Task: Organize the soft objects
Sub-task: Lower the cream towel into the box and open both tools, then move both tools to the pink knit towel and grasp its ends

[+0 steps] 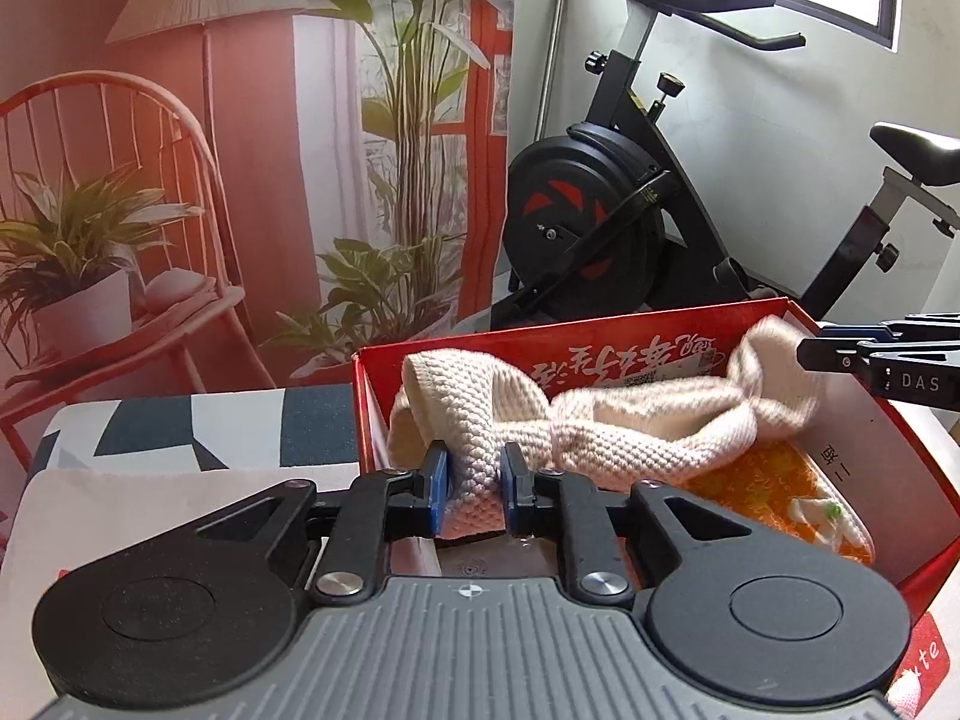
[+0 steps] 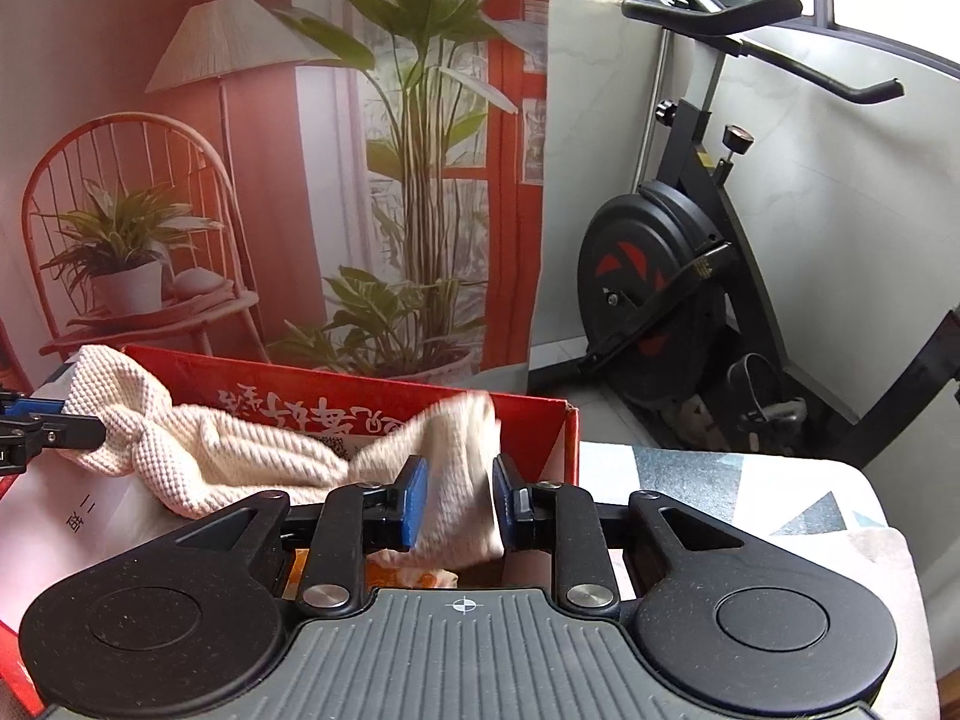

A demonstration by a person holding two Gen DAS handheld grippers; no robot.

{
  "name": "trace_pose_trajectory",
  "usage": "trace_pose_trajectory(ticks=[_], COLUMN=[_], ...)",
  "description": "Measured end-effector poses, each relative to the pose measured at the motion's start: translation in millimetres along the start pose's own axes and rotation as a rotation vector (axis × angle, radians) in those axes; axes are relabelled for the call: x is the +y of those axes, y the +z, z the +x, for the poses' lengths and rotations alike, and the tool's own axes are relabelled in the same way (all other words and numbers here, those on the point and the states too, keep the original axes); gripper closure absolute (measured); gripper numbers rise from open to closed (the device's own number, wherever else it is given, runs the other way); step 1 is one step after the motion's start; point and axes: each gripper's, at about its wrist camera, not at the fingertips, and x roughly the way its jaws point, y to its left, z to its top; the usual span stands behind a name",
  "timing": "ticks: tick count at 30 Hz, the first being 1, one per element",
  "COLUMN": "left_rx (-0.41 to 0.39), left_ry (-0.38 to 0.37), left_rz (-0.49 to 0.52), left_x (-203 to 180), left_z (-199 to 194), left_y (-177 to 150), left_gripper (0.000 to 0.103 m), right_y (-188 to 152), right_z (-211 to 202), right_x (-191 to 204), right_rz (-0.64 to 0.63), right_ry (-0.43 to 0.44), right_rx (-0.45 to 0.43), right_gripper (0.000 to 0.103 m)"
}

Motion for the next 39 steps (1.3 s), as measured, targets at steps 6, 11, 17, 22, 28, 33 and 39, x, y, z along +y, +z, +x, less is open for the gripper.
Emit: trace_pose_trajectory(ticks=[6, 11, 17, 22, 28, 33, 39], left_rx=[-0.023, -0.070, -0.101, -0.100, -0.090, -0.069, -0.018], left_ry=[-0.012, -0.015, -0.031, -0.048, -0.058, -0.064, -0.073], left_rz=[0.024, 0.036, 0.024, 0.007, -0.012, -0.022, -0.049], left_x=[-7, -13, -15, -16, -11, -6, 1], left_z=[-16, -46, -83, -107, -127, -133, -120], left_y=[0, -8, -27, -50, -80, -103, -130], left_gripper=[0.075, 0.063, 0.057, 0.053, 0.051, 0.047, 0.042], right_y=[-3, -13, -35, -55, -81, -111, -159], right_z=[-17, -48, -87, -121, -153, -167, -170], right_x=[-2, 2, 11, 22, 35, 39, 41], right_rz=[0.003, -0.020, -0.016, -0.005, 0.007, 0.056, 0.136], right_ry=[-0.003, -0.005, 0.010, 0.039, 0.036, 0.040, 0.049], right_rx=[-0.027, -0.084, -0.149, -0.200, -0.240, -0.239, -0.199], right_gripper=[0.067, 0.049, 0.023, 0.000, 0.000, 0.000, 0.000])
